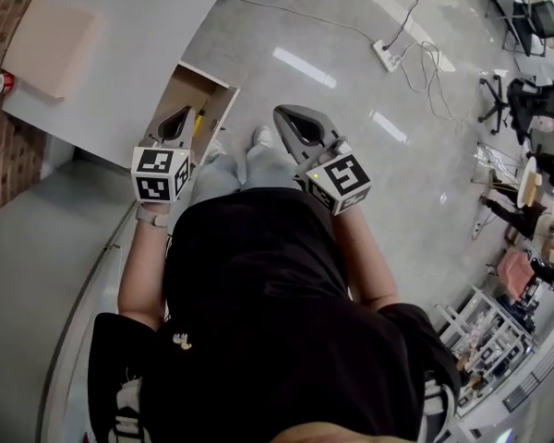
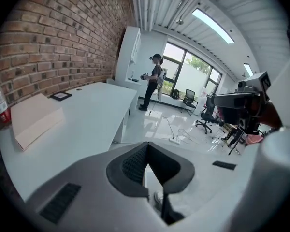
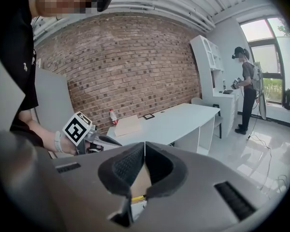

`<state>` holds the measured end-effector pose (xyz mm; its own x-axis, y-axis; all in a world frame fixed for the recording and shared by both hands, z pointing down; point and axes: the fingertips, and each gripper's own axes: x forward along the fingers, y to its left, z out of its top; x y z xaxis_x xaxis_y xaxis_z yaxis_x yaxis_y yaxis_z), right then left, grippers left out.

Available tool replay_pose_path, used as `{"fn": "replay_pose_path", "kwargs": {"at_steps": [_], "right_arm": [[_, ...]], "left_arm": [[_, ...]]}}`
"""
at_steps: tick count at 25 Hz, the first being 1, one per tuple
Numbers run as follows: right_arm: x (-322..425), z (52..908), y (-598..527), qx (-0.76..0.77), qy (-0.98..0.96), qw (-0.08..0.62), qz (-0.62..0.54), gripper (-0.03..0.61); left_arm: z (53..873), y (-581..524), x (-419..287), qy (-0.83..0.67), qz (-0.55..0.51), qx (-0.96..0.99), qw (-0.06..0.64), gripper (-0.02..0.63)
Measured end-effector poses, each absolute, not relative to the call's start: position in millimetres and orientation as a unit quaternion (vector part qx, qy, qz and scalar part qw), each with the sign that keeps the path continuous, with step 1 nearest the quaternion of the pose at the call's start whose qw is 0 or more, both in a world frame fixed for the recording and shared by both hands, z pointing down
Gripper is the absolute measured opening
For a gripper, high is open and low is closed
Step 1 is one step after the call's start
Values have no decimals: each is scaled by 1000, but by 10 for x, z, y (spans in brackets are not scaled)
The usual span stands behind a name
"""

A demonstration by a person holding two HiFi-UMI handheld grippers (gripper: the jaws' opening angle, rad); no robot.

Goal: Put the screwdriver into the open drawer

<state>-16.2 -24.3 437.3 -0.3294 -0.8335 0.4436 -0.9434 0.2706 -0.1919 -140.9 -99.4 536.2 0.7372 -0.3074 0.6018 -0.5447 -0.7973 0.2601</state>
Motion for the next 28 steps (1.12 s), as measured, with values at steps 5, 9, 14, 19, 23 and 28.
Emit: {"fn": "replay_pose_path", "kwargs": {"at_steps": [5, 9, 14, 19, 23, 28], "right_arm": [[-80, 4114, -296, 545, -804, 125, 202, 12], [-168, 3932, -386, 529, -819, 117, 188, 12], [-271, 3592, -504, 501, -844, 102, 165, 12], [-379, 3291, -591, 476, -864, 93, 133, 12], [-492, 3113, -633, 457, -878, 89, 113, 12], [-601, 2936, -673, 437, -890, 82, 99, 12]], "left_arm": [[4772, -968, -1355, -247, 246, 919, 183, 3], [4377, -991, -1479, -269, 214, 924, 167, 3], [3882, -1001, -1547, -298, 175, 926, 150, 3], [3522, -1016, -1606, -326, 134, 926, 137, 4], [3251, -1034, -1688, -345, 111, 925, 116, 4], [2960, -1022, -1781, -359, 92, 924, 96, 5]]}}
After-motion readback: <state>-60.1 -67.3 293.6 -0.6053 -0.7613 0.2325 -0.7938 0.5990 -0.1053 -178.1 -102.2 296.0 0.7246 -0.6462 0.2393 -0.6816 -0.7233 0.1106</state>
